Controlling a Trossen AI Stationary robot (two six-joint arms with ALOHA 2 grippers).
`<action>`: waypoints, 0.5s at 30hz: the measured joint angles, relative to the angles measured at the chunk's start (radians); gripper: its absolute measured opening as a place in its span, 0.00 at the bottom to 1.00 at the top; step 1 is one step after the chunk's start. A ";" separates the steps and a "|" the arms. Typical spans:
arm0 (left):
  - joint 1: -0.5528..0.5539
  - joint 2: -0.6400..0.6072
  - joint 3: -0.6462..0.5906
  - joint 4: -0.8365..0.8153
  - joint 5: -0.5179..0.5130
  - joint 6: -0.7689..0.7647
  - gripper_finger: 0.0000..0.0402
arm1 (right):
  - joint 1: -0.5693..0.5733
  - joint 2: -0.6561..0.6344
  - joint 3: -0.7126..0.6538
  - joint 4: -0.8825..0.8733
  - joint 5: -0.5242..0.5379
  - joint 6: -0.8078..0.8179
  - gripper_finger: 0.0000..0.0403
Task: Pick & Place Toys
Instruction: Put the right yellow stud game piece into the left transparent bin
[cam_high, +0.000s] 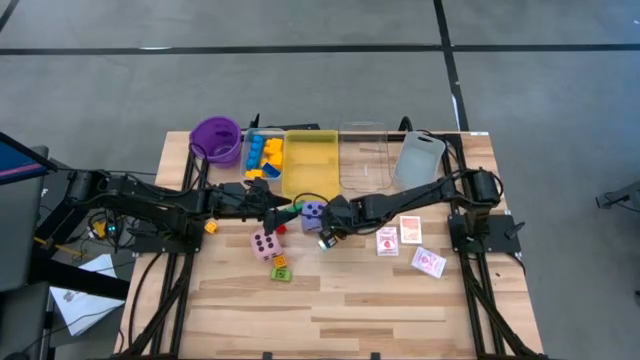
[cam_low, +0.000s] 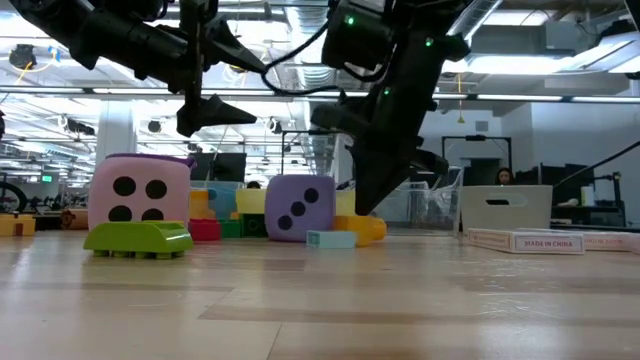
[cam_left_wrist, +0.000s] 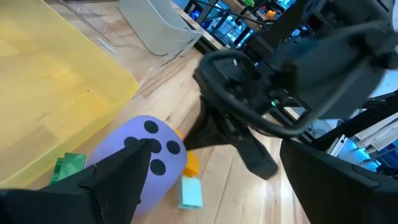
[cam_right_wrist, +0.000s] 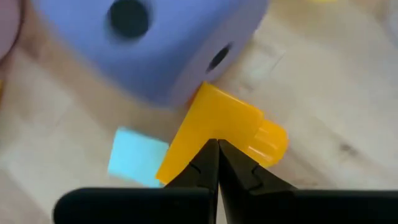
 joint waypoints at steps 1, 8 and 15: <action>0.000 0.000 0.000 0.000 0.000 0.000 0.87 | 0.012 0.000 0.000 -0.001 -0.012 -0.002 0.00; 0.001 0.000 0.000 -0.001 0.000 0.000 0.87 | 0.119 0.001 -0.001 -0.035 -0.086 0.048 0.00; 0.001 0.000 0.000 -0.001 0.000 0.000 0.87 | 0.206 -0.012 -0.003 -0.047 -0.091 0.103 0.00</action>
